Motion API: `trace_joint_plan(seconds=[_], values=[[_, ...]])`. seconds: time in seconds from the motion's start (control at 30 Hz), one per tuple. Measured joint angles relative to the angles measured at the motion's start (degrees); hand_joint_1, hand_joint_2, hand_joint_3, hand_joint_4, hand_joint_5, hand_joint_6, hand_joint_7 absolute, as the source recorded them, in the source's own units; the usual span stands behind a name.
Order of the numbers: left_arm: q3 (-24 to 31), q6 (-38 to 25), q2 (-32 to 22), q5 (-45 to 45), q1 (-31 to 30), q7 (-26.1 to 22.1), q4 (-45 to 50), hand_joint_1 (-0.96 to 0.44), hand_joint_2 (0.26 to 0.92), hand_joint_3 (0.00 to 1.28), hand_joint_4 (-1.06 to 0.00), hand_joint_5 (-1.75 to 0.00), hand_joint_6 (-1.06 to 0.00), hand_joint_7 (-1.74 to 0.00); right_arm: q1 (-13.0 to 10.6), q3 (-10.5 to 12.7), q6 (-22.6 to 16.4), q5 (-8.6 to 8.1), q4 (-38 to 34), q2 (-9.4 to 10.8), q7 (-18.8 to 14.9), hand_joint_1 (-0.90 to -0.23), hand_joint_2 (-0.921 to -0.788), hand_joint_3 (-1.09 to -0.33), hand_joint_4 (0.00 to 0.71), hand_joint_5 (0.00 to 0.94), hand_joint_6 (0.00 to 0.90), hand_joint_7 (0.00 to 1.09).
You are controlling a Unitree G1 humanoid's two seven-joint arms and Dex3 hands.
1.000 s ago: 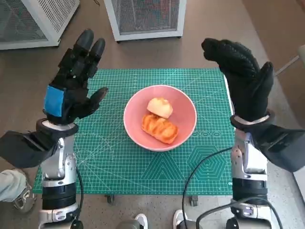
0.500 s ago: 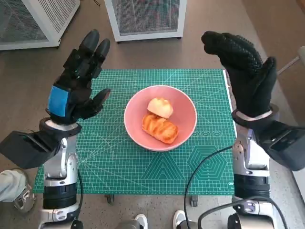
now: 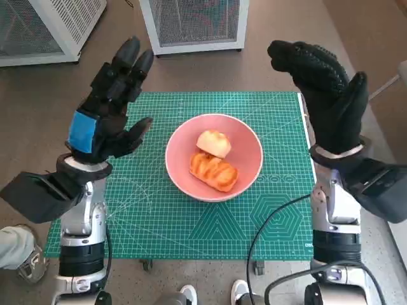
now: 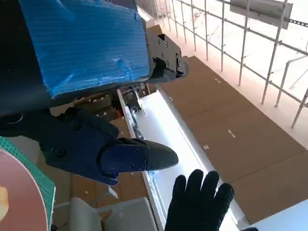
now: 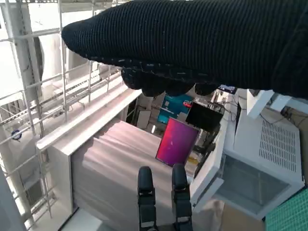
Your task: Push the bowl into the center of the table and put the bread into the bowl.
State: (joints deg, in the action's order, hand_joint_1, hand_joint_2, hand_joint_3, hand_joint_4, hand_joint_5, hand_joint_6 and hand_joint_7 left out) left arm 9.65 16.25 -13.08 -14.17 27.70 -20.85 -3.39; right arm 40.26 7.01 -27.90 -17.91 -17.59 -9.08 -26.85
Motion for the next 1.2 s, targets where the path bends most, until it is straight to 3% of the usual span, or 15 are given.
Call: trace_joint_plan(seconds=[1.2], values=[[-0.8,-1.8,0.7,-0.2,0.2,2.2,1.6,-0.65,0.921,0.32,-0.27,0.00,-0.29,-0.02,0.2,-0.3,0.9,0.36,0.0,0.0,0.4,-0.639,-0.921,-0.736,0.181,0.002,0.072,0.32]])
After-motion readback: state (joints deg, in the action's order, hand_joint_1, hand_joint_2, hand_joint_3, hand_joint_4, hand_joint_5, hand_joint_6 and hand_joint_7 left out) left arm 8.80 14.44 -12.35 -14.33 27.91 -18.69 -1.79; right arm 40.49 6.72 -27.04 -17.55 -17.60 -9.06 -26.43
